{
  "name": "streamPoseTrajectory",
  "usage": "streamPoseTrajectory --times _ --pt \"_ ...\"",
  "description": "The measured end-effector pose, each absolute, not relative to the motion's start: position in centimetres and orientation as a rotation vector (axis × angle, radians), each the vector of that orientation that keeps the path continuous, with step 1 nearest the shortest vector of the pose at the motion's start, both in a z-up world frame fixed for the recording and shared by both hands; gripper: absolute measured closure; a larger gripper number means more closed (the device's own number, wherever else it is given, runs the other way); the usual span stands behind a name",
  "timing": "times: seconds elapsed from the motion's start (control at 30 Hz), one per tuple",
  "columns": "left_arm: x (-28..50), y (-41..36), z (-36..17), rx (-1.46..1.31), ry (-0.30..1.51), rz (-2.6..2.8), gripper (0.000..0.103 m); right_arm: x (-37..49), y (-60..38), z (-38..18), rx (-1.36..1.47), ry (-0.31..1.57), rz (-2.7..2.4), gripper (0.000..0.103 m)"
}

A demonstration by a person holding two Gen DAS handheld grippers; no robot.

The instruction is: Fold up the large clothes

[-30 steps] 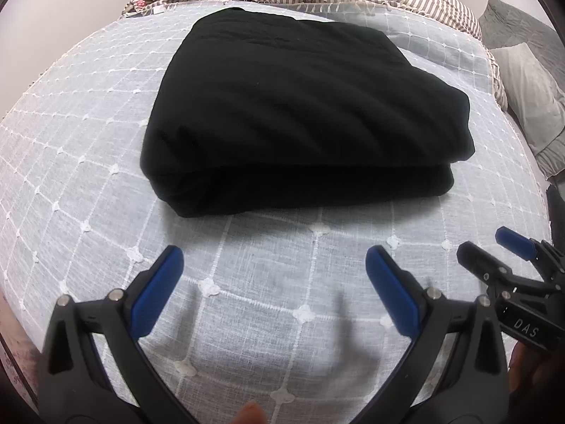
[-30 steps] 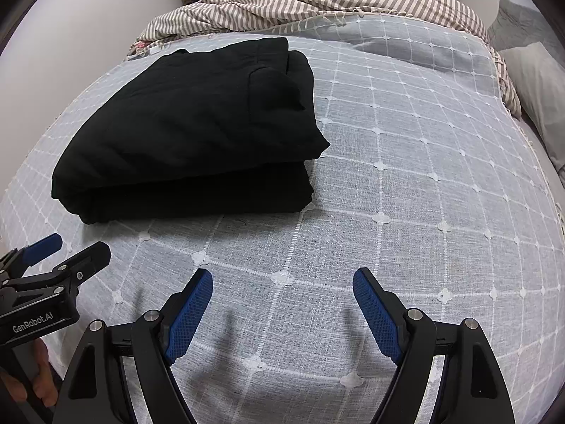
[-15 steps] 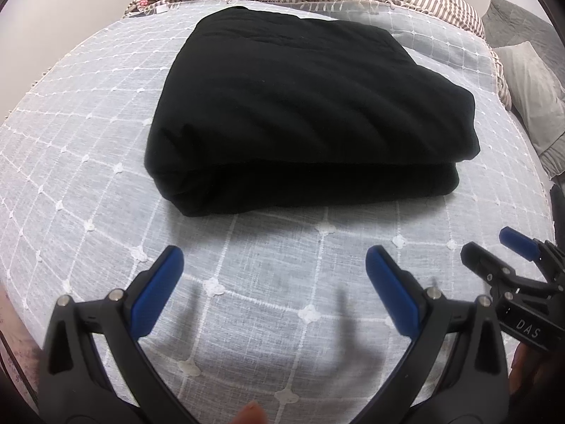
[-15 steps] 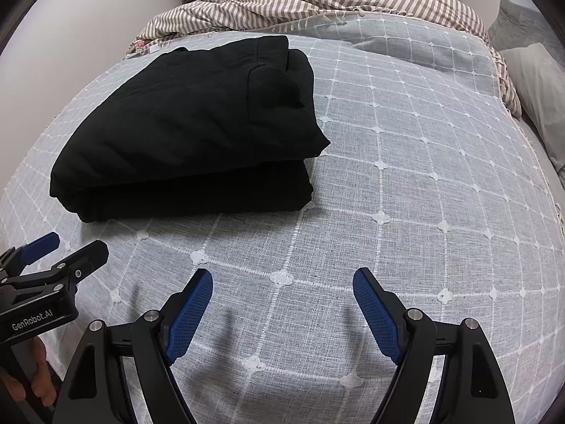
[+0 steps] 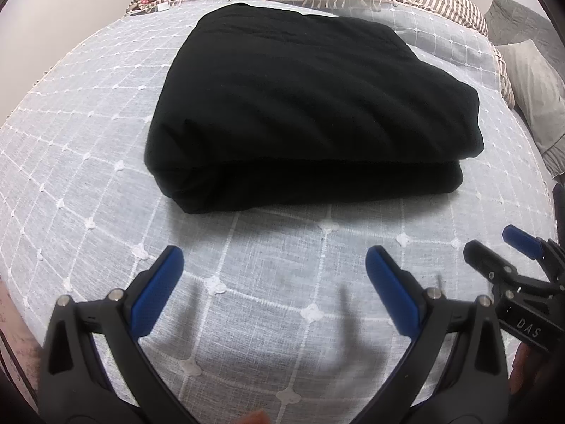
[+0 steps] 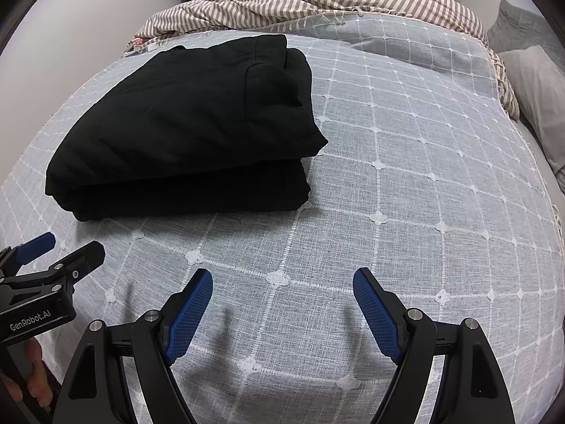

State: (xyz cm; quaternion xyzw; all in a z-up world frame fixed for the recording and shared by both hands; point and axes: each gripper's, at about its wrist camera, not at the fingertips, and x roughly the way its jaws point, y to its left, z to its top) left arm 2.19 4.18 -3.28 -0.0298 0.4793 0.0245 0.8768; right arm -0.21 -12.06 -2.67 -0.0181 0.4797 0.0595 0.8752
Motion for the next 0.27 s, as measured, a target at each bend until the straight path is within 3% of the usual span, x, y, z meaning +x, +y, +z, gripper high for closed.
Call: streamPoseTrajectory --times 0.27 --pt "2.08 4.17 -3.57 -0.070 0.989 0.066 0.001 -0.22 -11.99 -2.92 -0.044 1.003 0.119 0.020"
